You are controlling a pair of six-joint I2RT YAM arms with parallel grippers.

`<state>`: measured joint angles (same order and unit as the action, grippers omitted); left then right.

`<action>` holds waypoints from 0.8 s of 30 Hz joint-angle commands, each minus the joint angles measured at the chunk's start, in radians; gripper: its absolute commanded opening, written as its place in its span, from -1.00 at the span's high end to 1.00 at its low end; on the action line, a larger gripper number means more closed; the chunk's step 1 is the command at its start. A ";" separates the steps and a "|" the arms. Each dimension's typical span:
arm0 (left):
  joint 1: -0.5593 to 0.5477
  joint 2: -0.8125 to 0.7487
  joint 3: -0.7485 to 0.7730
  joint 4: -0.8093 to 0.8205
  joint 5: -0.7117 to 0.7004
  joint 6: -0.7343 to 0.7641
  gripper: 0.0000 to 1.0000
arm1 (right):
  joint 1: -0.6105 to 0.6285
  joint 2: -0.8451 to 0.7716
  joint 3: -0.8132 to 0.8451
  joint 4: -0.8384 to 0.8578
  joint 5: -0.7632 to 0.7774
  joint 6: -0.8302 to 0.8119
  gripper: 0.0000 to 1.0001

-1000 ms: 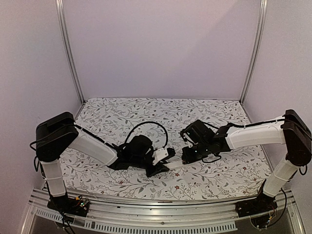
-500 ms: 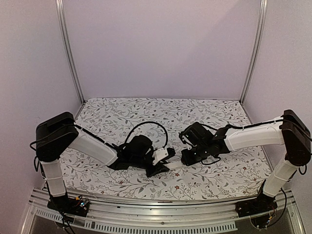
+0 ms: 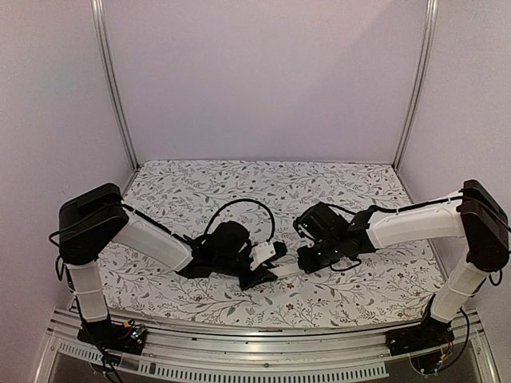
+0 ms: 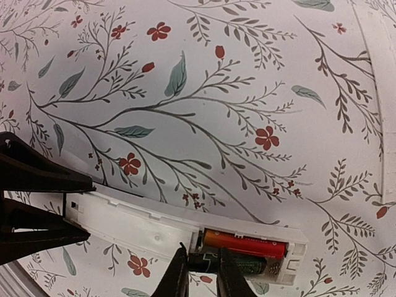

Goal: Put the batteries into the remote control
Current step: Load the battery into the battery compartment.

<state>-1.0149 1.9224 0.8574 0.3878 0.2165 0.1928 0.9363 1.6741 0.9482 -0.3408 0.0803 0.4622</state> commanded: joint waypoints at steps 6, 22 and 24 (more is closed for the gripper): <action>-0.008 0.027 0.004 -0.021 -0.006 0.005 0.67 | 0.012 0.010 -0.032 -0.038 0.064 -0.019 0.71; -0.004 0.024 -0.005 -0.031 -0.019 0.013 0.66 | 0.012 0.103 -0.085 -0.007 0.079 -0.038 0.75; -0.004 0.023 -0.006 -0.032 -0.018 0.015 0.66 | 0.011 0.089 -0.083 -0.015 0.072 -0.035 0.73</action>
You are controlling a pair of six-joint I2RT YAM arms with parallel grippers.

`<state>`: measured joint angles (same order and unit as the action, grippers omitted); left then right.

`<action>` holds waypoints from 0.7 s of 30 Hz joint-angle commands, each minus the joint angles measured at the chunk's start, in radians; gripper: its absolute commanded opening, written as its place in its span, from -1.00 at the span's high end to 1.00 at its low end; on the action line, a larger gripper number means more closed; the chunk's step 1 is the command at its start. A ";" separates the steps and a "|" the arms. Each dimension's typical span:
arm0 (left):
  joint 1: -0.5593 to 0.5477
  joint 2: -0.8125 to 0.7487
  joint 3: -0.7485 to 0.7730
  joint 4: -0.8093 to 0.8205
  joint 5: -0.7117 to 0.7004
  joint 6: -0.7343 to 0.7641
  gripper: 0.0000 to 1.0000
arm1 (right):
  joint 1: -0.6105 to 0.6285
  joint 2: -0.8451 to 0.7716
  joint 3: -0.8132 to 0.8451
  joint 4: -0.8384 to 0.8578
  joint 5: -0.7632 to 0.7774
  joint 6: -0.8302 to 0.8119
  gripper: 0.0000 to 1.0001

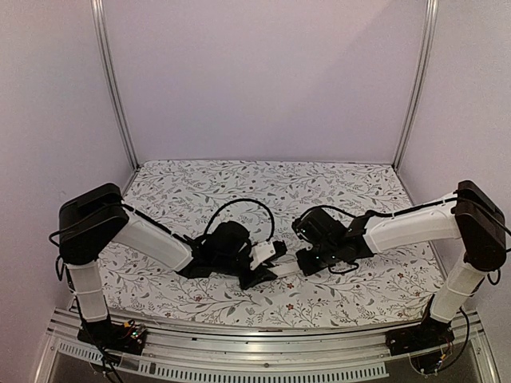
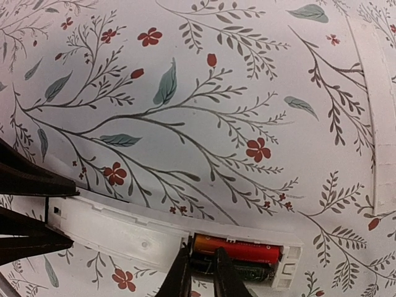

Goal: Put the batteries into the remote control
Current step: Load the battery into the battery compartment, then press the battery in the battery compartment.

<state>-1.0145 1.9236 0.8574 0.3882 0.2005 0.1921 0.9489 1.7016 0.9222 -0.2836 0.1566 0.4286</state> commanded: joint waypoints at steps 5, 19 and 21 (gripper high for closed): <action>-0.003 0.025 -0.003 -0.035 -0.007 0.023 0.65 | -0.002 -0.009 0.031 -0.118 -0.055 -0.024 0.52; -0.002 0.032 0.011 -0.045 0.002 0.017 0.60 | -0.092 -0.125 0.067 -0.107 -0.213 -0.046 0.94; -0.002 0.032 0.012 -0.046 0.003 0.016 0.59 | -0.104 -0.103 0.061 -0.101 -0.232 -0.034 1.00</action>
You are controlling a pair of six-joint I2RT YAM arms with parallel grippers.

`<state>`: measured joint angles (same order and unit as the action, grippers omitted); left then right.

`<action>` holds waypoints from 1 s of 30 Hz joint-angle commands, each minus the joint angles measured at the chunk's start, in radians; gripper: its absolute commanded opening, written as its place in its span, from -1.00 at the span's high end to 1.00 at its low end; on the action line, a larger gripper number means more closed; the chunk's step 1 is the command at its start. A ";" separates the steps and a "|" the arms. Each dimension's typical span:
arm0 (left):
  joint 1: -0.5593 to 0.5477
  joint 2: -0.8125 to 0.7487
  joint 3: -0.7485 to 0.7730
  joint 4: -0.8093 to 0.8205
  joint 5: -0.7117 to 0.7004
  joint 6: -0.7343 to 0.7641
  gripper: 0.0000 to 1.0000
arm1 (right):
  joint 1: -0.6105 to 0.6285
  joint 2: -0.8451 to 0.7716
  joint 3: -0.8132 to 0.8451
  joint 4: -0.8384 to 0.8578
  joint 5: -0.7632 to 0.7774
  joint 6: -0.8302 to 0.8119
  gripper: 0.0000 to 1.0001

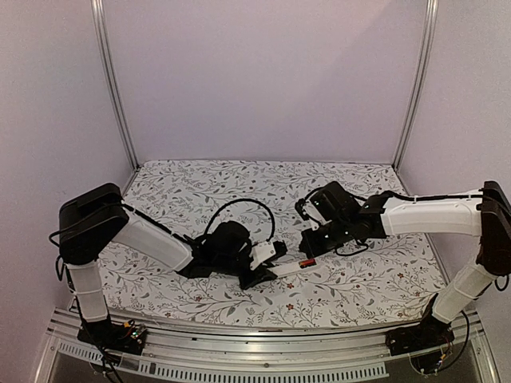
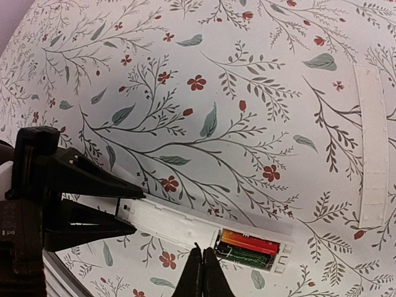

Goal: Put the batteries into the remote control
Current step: Press the battery in the battery compartment.

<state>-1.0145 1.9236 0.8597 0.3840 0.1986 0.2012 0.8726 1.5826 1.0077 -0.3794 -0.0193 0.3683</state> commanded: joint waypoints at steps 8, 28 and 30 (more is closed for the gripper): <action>-0.002 0.025 0.015 -0.053 -0.001 0.012 0.57 | -0.049 0.120 -0.080 0.045 -0.067 0.024 1.00; 0.014 -0.060 0.021 -0.043 -0.017 0.016 -0.23 | -0.150 0.019 0.107 -0.093 0.134 -0.104 0.49; 0.016 -0.094 0.020 -0.033 -0.006 0.000 -0.43 | -0.198 0.029 0.138 -0.092 0.143 -0.129 0.40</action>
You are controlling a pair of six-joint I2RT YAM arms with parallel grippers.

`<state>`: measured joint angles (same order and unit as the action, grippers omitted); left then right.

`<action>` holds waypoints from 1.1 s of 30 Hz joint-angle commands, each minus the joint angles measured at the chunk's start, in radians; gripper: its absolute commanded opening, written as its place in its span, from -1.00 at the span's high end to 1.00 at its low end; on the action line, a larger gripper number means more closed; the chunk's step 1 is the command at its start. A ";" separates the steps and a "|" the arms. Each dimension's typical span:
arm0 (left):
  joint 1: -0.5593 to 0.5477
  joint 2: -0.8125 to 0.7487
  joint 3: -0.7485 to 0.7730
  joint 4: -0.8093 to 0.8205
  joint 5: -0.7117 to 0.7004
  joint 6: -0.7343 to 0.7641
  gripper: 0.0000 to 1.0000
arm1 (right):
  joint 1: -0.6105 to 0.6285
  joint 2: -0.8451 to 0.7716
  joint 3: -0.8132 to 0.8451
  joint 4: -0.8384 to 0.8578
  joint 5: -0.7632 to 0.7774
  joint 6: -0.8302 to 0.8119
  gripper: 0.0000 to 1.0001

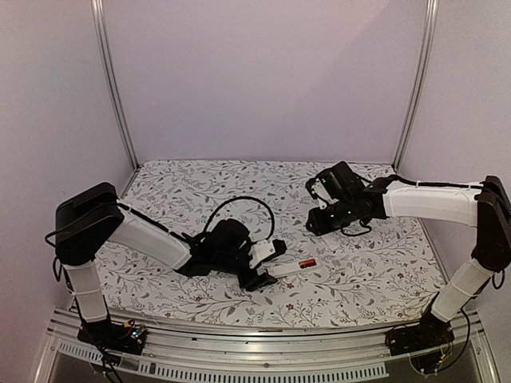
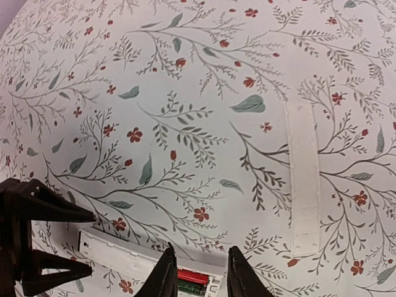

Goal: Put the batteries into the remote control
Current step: Press the battery in the battery compartment, then pick up the battery cover at the center of the board.

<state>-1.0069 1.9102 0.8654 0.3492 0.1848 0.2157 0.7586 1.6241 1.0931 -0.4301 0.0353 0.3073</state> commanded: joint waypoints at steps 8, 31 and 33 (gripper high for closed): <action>0.038 -0.259 -0.051 0.081 -0.035 -0.117 -0.80 | -0.168 0.193 0.268 -0.033 0.169 -0.186 0.46; 0.138 -0.325 -0.111 0.073 -0.037 -0.307 -0.99 | -0.209 0.543 0.443 -0.047 0.048 -0.284 0.56; 0.139 -0.320 -0.107 0.076 -0.037 -0.304 -0.99 | -0.209 0.548 0.444 -0.045 0.034 -0.285 0.59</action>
<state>-0.8818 1.5703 0.7311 0.4294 0.1322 -0.0868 0.5549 2.1529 1.5196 -0.4671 0.1036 0.0257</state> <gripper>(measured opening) 0.996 0.216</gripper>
